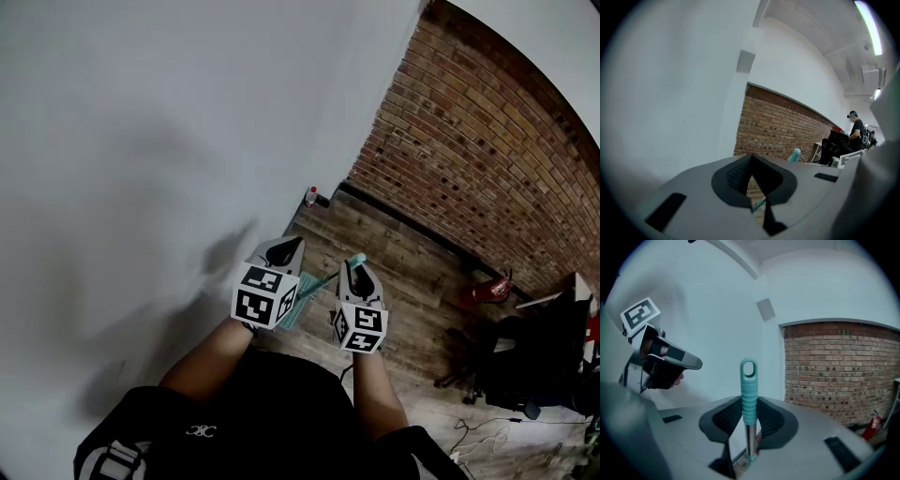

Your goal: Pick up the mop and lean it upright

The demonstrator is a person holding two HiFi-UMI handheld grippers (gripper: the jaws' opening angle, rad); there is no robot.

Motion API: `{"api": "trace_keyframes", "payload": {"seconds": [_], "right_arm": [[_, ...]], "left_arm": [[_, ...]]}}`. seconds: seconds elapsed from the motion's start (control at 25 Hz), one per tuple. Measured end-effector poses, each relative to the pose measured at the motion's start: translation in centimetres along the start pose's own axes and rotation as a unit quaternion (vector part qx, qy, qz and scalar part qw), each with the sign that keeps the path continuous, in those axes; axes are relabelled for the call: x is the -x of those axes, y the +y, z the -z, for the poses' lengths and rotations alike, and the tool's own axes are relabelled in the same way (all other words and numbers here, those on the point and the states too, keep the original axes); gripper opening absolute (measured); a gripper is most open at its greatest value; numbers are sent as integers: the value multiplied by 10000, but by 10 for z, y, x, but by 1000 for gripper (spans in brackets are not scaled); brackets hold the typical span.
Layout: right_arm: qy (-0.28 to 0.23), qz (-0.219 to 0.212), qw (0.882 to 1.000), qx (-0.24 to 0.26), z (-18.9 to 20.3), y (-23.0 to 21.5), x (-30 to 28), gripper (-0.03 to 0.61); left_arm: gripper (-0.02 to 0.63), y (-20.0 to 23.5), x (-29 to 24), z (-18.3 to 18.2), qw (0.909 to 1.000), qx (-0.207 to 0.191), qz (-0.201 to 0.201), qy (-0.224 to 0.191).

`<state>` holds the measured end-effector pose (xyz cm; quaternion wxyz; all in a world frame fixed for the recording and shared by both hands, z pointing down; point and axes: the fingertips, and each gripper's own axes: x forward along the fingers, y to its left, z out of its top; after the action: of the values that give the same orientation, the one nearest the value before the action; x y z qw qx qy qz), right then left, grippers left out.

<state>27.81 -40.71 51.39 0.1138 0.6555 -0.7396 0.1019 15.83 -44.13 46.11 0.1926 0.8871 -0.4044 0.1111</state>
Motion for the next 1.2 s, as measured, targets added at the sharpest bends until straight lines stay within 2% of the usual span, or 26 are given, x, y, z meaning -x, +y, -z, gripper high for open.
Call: {"api": "trace_keyframes", "payload": {"seconds": [0.36, 0.68, 1.2], "right_arm": [[-56, -268, 9996, 109, -5, 20, -18, 109], [-80, -793, 9964, 304, -13, 56, -49, 110], [242, -1870, 9796, 694, -11, 158, -118, 114]], "left_arm": [[-5, 20, 13, -2, 9994, 209, -241, -100], [-5, 37, 40, 1, 9976, 237, -636, -107], [-5, 77, 91, 9, 9906, 370, -1304, -165]]}}
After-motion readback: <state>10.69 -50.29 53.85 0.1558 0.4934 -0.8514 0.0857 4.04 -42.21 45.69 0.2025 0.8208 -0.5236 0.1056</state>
